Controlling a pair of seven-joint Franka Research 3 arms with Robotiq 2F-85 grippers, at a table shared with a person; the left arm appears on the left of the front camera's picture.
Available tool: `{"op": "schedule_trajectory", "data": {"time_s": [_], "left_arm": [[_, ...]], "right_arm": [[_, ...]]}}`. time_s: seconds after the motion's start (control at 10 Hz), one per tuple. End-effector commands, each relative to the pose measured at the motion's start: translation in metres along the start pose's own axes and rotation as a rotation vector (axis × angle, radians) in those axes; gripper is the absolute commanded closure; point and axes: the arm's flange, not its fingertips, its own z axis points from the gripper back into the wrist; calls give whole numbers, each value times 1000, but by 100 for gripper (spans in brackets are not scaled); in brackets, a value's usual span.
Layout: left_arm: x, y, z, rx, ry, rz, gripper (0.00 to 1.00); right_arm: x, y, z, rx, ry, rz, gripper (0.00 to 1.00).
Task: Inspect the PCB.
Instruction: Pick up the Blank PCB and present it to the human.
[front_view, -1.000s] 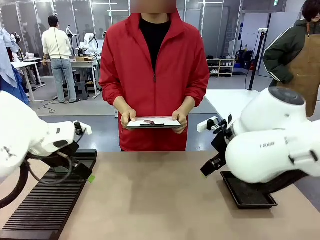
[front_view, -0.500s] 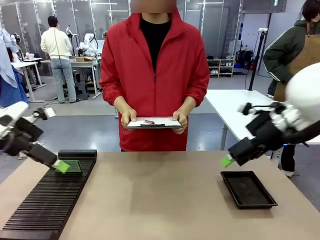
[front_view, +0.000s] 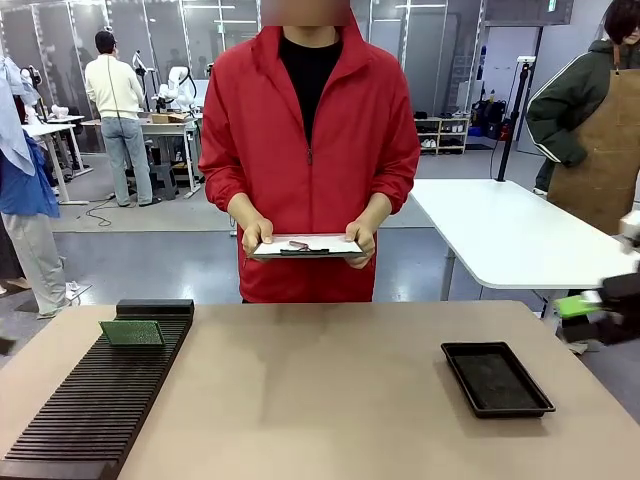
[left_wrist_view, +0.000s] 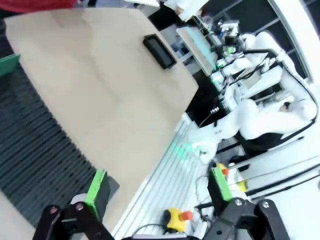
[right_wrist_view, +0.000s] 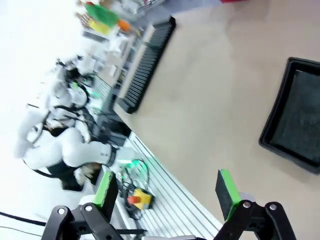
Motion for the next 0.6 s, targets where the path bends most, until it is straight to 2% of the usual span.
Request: {"op": "schedule_trajectory", "data": {"time_s": [0.0,0.2,0.4,0.5], "left_arm": [[-68,10,26,-37,-132,86,0],[-107,19,63,-1,-227,132,0],[-146,17,95,44,-315,156,0],[-157,16,104,64,-336,181,0]], "right_arm": [[-70,-25,27,93,-80,-46,0],[-114,-46,67,139,-158,-109,0],[-155,-59,87,144,-231,-155,0],[-165,-62,91,135,-242,-169,0]]}}
